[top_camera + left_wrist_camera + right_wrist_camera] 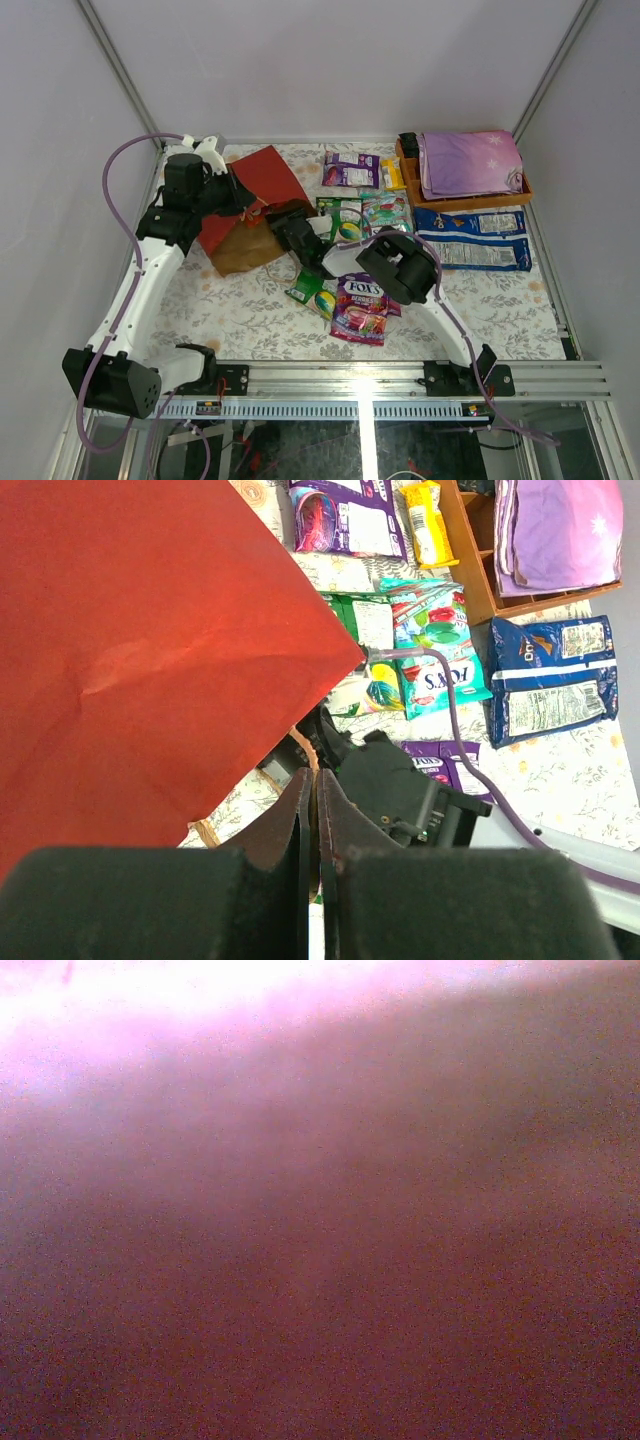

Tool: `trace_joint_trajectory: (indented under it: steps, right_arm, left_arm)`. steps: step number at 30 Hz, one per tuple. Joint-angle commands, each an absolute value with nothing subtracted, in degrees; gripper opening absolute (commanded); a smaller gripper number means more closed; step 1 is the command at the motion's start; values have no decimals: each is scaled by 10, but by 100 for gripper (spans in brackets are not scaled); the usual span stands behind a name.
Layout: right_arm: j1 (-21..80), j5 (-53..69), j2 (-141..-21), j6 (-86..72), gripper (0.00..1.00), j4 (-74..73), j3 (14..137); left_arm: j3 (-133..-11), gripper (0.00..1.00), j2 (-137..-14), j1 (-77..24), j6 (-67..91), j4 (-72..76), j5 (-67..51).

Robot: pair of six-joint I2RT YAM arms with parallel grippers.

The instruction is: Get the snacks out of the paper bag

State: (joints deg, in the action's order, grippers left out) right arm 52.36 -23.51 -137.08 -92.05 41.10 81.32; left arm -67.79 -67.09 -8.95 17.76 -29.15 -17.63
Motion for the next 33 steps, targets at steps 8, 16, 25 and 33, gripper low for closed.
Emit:
trace_joint_trajectory:
  steps: [8,16,25,33]
  right_arm:
    - [521,-345,-1497,-1032,58,205,1037]
    - [499,-336,-1597,-962,55,198,1218]
    - [462,-289,-1662,-887,20,188,1370]
    - [455,-197,-1580,-832,0,302,1252]
  left_arm:
    - [-692,0,-665,-86,185,-263,-200]
    - [-692,0,-669,-86,189,-260,-214]
    - [-692,0,-677,-86,189,-259,-221]
    - [-692,0,-680,-85,187,-259,-206]
